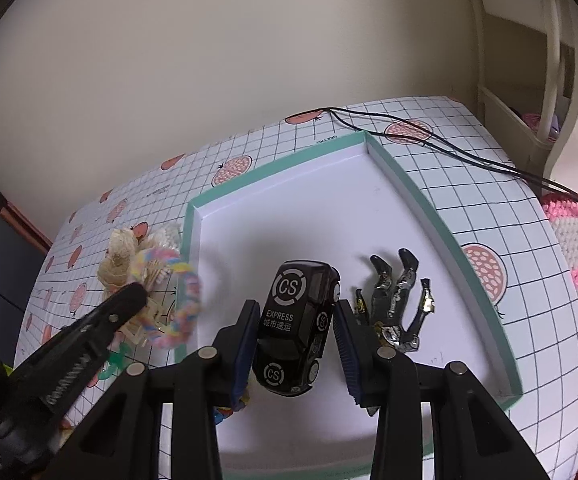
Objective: Organize objects
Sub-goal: 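Carry the car and rainbow ring into the tray and release both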
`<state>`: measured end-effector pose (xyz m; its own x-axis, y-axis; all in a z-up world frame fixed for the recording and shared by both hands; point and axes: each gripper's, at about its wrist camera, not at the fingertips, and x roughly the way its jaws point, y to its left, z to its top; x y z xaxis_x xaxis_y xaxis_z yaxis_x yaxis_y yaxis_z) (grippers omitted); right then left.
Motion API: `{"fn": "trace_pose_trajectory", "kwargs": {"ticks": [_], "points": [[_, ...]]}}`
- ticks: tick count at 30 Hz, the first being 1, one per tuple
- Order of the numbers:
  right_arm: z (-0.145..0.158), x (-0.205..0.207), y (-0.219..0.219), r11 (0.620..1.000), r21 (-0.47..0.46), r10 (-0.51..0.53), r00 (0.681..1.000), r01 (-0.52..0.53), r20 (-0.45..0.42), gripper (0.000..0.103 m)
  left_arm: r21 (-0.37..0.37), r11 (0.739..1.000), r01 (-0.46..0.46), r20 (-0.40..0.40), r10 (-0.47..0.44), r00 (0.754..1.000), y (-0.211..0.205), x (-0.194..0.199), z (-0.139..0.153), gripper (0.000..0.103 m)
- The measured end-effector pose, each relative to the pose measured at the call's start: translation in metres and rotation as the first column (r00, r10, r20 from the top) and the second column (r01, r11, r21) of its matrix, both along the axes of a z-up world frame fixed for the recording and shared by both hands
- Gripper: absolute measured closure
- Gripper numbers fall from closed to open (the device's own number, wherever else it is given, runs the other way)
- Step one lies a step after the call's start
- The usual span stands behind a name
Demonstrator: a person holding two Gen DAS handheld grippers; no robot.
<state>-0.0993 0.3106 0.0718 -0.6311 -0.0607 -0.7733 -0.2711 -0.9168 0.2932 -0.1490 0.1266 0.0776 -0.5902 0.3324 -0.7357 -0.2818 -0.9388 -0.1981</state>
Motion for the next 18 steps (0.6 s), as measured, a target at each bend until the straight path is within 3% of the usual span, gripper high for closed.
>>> {"fn": "trace_pose_trajectory", "kwargs": {"ticks": [18], "points": [[-0.027, -0.011, -0.003, 1.000, -0.020, 0.002, 0.997, 0.000, 0.075, 0.063, -0.030, 0.999, 0.023, 0.087, -0.020, 0.996, 0.025, -0.018, -0.039, 0.096]]}}
